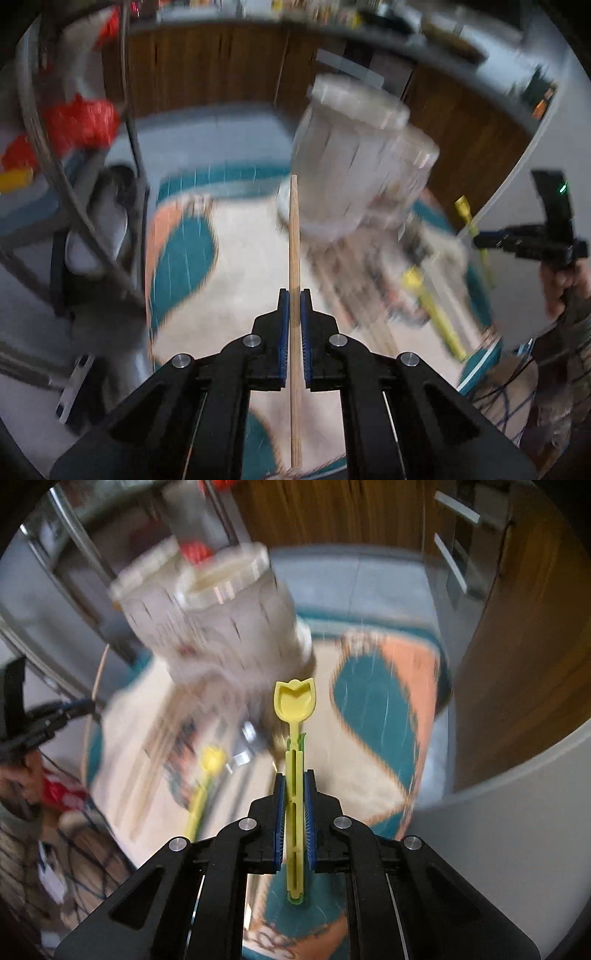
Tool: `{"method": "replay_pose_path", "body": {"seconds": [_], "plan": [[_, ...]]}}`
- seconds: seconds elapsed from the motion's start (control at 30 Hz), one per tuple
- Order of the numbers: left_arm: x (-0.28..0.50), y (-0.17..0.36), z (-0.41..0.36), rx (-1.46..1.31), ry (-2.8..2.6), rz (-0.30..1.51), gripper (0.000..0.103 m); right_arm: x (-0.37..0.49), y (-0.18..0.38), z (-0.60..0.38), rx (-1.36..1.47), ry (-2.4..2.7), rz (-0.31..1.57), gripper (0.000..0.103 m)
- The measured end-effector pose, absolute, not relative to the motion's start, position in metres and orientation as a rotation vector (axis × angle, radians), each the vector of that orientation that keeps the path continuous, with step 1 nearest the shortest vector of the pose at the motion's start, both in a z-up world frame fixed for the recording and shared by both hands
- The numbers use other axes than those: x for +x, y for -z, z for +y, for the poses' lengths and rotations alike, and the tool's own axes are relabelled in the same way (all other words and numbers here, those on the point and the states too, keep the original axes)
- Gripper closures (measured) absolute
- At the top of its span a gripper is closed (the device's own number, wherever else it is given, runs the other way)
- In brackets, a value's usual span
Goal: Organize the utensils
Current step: 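Drop chopstick into tall holder with left tool while right drops yellow utensil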
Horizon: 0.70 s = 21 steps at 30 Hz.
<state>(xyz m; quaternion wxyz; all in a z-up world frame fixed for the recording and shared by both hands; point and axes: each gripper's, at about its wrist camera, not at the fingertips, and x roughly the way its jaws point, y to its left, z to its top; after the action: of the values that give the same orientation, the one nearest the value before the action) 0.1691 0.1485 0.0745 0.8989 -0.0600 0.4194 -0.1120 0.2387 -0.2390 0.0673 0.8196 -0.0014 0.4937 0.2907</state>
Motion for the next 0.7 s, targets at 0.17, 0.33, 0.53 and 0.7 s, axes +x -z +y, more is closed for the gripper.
{"method": "replay_pose_path", "body": {"seconds": [0.17,0.33,0.53,0.7], "plan": [[0.162,-0.107,0.129,-0.145,0.199,0.641,0.098,0.233,-0.095,-0.236,0.110,-0.644,0.816,0.092],[0.168,-0.123,0.119,-0.186,0.157,0.448,0.097,0.242,-0.102,-0.226,0.222,-0.673,0.607,0.092],[0.194,-0.142,0.107,-0.252,0.170,0.288,0.097,0.253,-0.107,-0.207,0.278,-0.689,0.459,0.092],[0.207,-0.166,0.101,-0.239,0.175,0.150,0.097,0.273,-0.112,-0.191,0.272,-0.700,0.375,0.092]]}}
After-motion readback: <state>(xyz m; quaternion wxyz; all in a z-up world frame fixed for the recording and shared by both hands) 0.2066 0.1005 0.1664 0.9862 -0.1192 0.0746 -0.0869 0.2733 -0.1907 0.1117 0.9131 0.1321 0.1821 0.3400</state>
